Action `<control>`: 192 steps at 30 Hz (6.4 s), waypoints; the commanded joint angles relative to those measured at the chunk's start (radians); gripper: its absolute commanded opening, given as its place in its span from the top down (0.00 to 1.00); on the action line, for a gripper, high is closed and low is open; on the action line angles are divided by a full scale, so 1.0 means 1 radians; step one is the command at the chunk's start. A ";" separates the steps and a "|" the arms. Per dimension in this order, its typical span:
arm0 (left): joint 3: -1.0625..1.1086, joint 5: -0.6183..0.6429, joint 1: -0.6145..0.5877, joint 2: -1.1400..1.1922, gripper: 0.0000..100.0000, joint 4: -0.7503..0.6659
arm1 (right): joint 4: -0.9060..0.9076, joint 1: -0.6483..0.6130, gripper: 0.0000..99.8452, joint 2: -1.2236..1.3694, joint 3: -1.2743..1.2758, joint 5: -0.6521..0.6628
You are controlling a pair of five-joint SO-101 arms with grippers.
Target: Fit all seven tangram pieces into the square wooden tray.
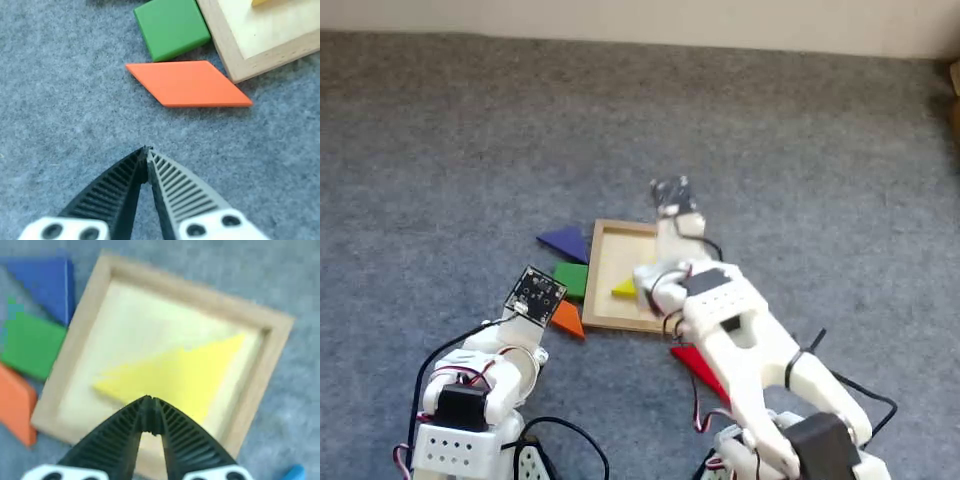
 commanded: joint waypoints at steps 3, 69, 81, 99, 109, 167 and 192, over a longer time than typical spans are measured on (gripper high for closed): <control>0.019 -0.006 -0.005 -0.027 1.00 0.003 | 0.045 -0.062 0.98 -0.018 -0.005 0.009; 0.019 -0.006 -0.005 -0.027 1.00 0.003 | 0.501 0.088 0.77 -0.420 0.180 0.285; 0.019 -0.006 -0.005 -0.027 1.00 0.003 | 0.591 0.081 0.71 -0.081 0.067 0.279; 0.019 -0.006 -0.005 -0.027 1.00 0.003 | 0.407 0.082 0.71 0.091 0.038 0.278; 0.019 -0.006 -0.005 -0.027 1.00 0.003 | 0.352 0.082 0.71 0.090 -0.012 0.278; 0.019 -0.006 -0.005 -0.027 1.00 0.003 | 0.306 0.071 0.71 0.019 -0.019 0.568; 0.019 -0.006 -0.005 -0.027 1.00 0.003 | 0.516 0.076 0.71 0.010 0.033 0.565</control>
